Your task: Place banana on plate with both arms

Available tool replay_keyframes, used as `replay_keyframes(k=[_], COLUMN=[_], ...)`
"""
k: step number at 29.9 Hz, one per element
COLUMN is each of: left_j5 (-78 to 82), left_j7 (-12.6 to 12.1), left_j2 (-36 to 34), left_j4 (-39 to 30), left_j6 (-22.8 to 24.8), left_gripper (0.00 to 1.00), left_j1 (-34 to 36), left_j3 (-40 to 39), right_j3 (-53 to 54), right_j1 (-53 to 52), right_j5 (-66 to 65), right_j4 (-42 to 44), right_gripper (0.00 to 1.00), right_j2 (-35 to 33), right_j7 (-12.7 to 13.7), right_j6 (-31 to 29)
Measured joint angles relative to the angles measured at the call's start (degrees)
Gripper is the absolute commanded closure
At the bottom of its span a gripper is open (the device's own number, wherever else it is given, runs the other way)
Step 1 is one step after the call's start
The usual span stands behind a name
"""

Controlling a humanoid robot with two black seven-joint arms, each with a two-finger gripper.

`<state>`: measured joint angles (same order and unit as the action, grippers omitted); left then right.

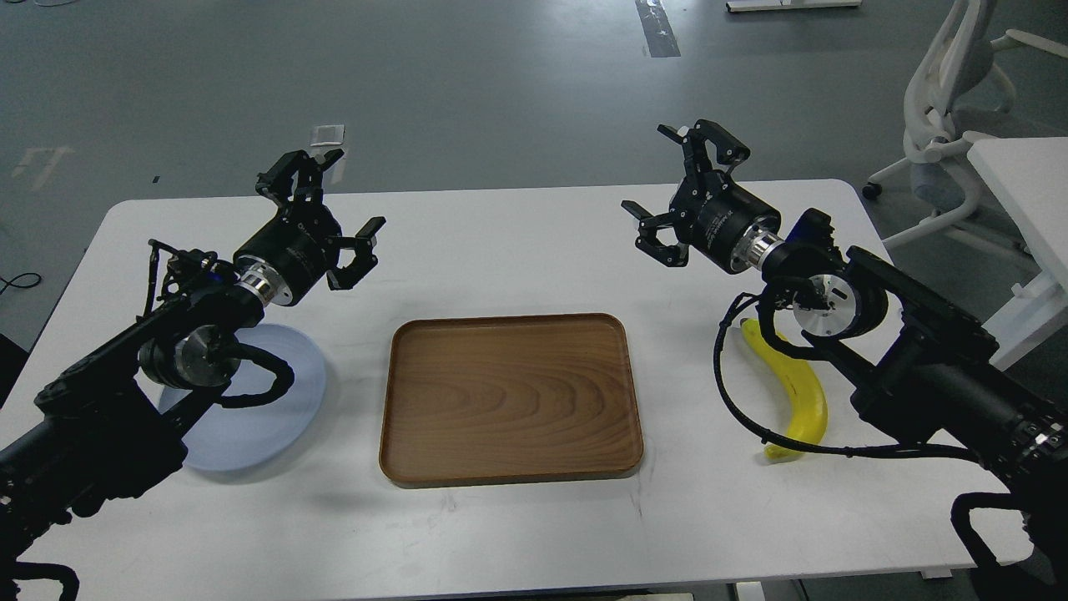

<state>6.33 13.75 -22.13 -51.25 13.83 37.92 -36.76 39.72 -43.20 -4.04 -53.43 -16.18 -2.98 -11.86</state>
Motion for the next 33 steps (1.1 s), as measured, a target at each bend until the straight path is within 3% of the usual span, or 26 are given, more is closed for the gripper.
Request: replay_keyframes(k=[15, 33], left_j5=[0.1, 0.1], left_j7=[0.1, 0.0], left_j2=[-1.4, -1.1], left_j4=[-0.6, -0.4], left_j6=[0.1, -0.4], left_gripper=[0.02, 0.02], left_j1=[0.0, 0.6], left_j3=[-1.2, -1.6], right_j3=[0.0, -3.1], right_j1=[-2.0, -7.1], right_j5=[0.1, 0.3], right_j4=[0.7, 6.4], right_gripper=[0.01, 0.01], right_j2=[0.0, 3.0], right_j7=[0.1, 2.0], right_j6=[0.8, 0.9])
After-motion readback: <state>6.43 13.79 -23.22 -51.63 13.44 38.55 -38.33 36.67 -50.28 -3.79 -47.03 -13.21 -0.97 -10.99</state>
